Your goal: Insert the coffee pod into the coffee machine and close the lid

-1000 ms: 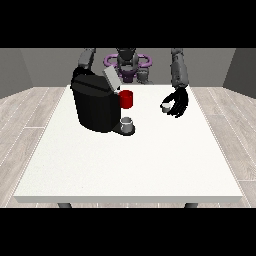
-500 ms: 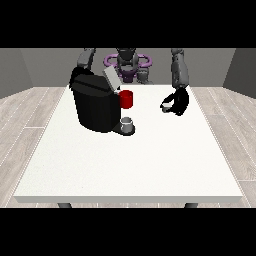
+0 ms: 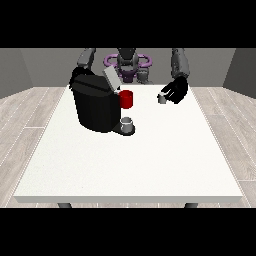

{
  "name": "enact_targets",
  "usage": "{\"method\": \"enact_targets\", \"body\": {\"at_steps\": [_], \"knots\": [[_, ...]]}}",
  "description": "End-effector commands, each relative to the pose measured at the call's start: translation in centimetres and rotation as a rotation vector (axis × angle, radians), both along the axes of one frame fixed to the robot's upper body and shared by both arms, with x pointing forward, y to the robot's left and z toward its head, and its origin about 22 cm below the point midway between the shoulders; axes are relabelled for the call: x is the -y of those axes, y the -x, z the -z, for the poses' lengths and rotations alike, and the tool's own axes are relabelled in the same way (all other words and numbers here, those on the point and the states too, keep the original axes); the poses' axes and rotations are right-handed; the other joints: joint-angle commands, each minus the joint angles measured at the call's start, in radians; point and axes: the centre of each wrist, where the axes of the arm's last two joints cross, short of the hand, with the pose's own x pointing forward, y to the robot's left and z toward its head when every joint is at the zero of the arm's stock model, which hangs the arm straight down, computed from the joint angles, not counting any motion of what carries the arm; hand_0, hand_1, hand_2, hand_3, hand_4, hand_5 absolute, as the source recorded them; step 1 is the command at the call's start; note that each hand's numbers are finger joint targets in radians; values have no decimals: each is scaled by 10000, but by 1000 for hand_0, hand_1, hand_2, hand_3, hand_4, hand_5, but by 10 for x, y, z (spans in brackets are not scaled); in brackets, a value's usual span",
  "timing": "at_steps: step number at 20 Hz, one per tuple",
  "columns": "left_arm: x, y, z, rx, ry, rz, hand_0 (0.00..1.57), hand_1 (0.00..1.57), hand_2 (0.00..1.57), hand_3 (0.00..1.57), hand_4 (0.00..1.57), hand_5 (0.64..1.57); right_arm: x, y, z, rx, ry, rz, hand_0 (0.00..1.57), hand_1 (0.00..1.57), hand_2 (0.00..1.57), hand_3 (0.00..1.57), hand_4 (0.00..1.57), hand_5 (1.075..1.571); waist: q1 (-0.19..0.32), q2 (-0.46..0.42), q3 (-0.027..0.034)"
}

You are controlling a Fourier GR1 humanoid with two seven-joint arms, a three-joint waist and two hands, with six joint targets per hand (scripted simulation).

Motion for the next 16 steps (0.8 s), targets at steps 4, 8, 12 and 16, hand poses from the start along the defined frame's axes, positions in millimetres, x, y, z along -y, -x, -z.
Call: {"method": "enact_targets", "body": {"at_steps": [4, 8, 12, 16], "knots": [[23, -26, -58, 207, 72, 1036, 1235, 1235, 1323, 1291, 571, 1571, 20, -5, 8, -300, 257, -110, 0, 0, 0, 0, 468, 1571, 56, -369, -1], [33, -33, -70, 583, 252, 750, 1252, 1252, 1329, 1292, 573, 1571, 11, -5, 6, -80, 268, -608, 0, 0, 0, 0, 456, 1571, -307, -161, -2], [26, -43, -108, 1119, 163, 533, 1255, 1255, 1332, 1288, 556, 1571, -3, -14, -7, 366, -82, -725, 0, 0, 0, 0, 489, 1571, -575, 147, -2], [17, -50, -147, 1499, 99, 413, 1011, 1011, 1199, 1224, 543, 1571, -23, -12, -11, 545, -141, -1073, 0, 0, 0, 0, 495, 1571, -927, 231, -4]]}}
